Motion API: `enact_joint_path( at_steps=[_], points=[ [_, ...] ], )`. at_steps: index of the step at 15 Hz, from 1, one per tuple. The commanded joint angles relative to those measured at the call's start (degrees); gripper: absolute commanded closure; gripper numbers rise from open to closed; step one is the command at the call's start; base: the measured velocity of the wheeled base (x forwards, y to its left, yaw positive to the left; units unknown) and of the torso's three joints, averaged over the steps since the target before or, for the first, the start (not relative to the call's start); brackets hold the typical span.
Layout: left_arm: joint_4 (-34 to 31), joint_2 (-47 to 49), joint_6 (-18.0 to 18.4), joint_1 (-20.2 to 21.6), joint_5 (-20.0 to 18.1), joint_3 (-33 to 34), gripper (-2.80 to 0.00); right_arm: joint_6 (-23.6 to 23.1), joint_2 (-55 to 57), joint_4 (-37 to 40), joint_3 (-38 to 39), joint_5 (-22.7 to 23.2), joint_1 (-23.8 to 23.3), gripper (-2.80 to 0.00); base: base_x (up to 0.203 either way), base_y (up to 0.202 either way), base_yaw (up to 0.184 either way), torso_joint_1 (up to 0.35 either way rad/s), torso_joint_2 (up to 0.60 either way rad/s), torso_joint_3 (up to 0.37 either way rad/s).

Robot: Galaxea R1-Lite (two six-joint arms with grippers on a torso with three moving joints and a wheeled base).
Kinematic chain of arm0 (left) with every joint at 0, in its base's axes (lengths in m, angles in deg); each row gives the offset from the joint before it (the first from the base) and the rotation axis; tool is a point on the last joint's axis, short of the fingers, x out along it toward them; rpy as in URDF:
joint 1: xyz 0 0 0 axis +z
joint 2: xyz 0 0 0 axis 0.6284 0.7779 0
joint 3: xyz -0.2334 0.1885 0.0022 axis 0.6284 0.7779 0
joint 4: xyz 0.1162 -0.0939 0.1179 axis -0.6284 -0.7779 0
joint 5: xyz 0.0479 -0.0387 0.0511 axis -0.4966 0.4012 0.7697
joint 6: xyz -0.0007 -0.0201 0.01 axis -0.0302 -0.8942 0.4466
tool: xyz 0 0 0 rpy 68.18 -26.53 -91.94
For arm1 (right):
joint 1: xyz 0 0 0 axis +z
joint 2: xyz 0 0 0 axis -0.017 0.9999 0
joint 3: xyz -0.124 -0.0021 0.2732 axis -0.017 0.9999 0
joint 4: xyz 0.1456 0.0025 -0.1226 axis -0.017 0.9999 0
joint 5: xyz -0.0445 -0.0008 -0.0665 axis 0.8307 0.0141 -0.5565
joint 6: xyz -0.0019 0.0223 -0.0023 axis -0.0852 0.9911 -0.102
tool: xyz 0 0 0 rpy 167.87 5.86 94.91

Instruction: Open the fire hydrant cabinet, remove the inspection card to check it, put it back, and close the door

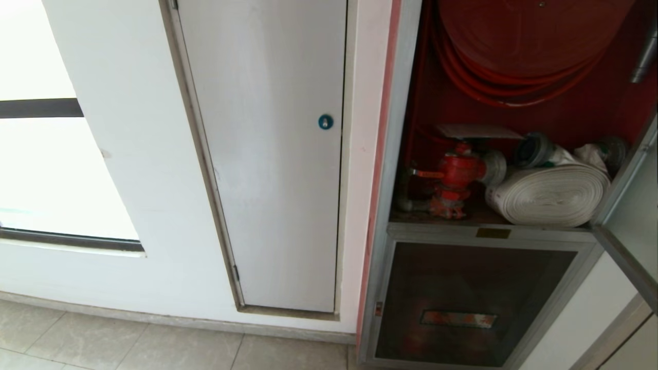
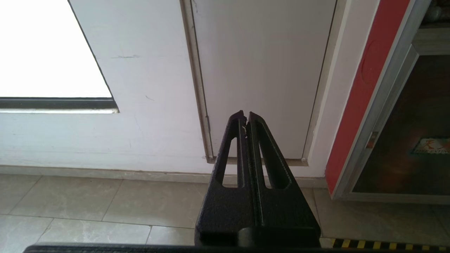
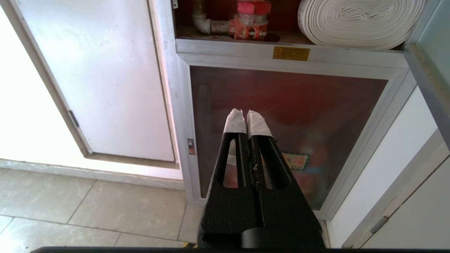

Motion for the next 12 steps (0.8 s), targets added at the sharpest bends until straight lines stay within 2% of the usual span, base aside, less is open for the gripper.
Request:
enact_joint_path(
  at_steps=[1, 12],
  points=[
    [0.0, -0.1, 0.0, -0.1, 0.0, 0.4, 0.00, 0.0, -0.1, 0.0, 0.0, 0.0, 0.0, 0.00, 0.000, 0.000, 0.000, 0.000, 0.00, 0.000],
    [0.0, -0.1, 0.0, 0.0, 0.0, 0.4, 0.00, 0.0, -0.1, 0.0, 0.0, 0.0, 0.0, 0.00, 0.000, 0.000, 0.000, 0.000, 0.00, 0.000]
  ],
)
